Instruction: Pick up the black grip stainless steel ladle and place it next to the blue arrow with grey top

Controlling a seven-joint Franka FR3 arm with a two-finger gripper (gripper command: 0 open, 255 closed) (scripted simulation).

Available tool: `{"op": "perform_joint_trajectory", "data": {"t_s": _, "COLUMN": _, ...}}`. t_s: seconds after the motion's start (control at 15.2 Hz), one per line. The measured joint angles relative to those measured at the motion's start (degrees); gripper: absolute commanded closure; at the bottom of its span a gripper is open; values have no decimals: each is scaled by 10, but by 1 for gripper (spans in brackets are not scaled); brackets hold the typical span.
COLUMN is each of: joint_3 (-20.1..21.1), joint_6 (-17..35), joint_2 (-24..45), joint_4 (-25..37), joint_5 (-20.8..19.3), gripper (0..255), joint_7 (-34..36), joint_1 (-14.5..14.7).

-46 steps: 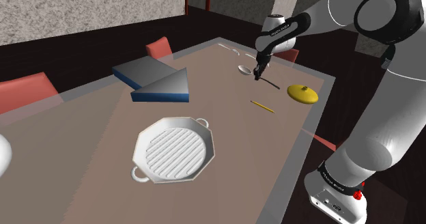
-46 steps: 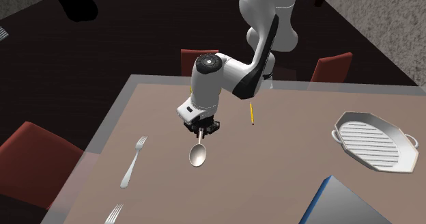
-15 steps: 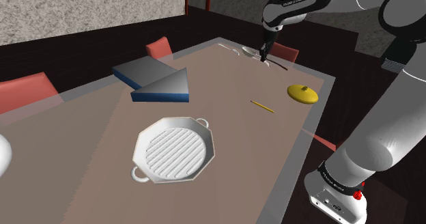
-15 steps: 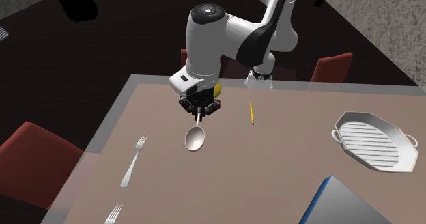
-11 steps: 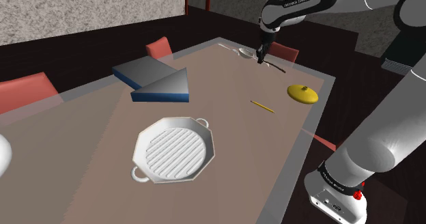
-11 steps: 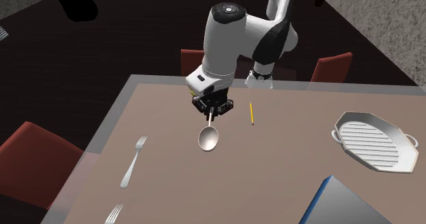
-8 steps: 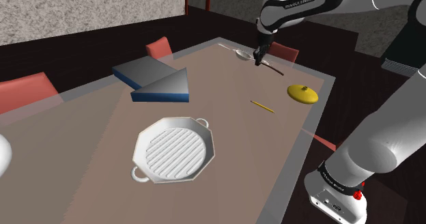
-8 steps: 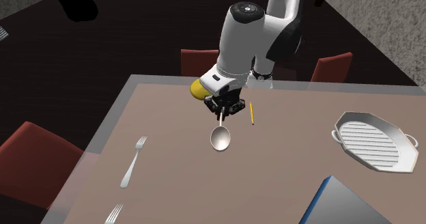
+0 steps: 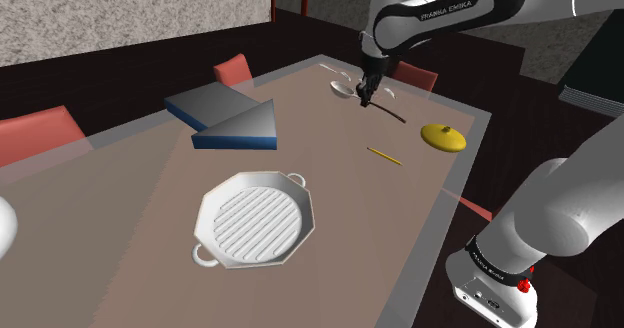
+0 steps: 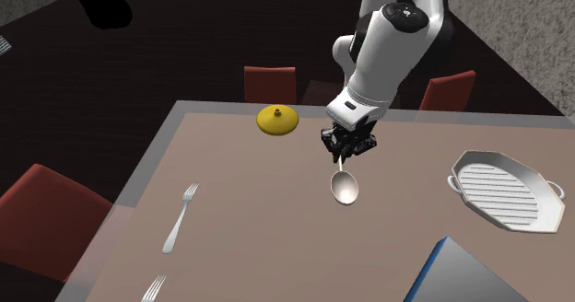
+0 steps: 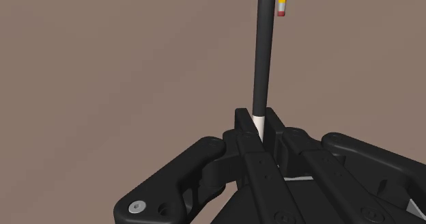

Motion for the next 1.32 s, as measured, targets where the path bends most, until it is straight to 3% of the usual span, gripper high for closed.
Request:
{"op": "perform_joint_trajectory", "data": {"t_s": 0.73, "joint_3": 97, "joint_6": -16, "joint_2": -26, "joint_4": -27, "joint_5": 14, "gripper": 255, "joint_7": 157, "joint_1": 69}}
{"op": "perform_joint_trajectory", "data": {"t_s": 1.32, "joint_3": 102, "joint_6": 47, "joint_2": -9, "joint_4": -75, "joint_5": 9, "gripper": 255, "joint_7": 175, "joint_1": 71}}
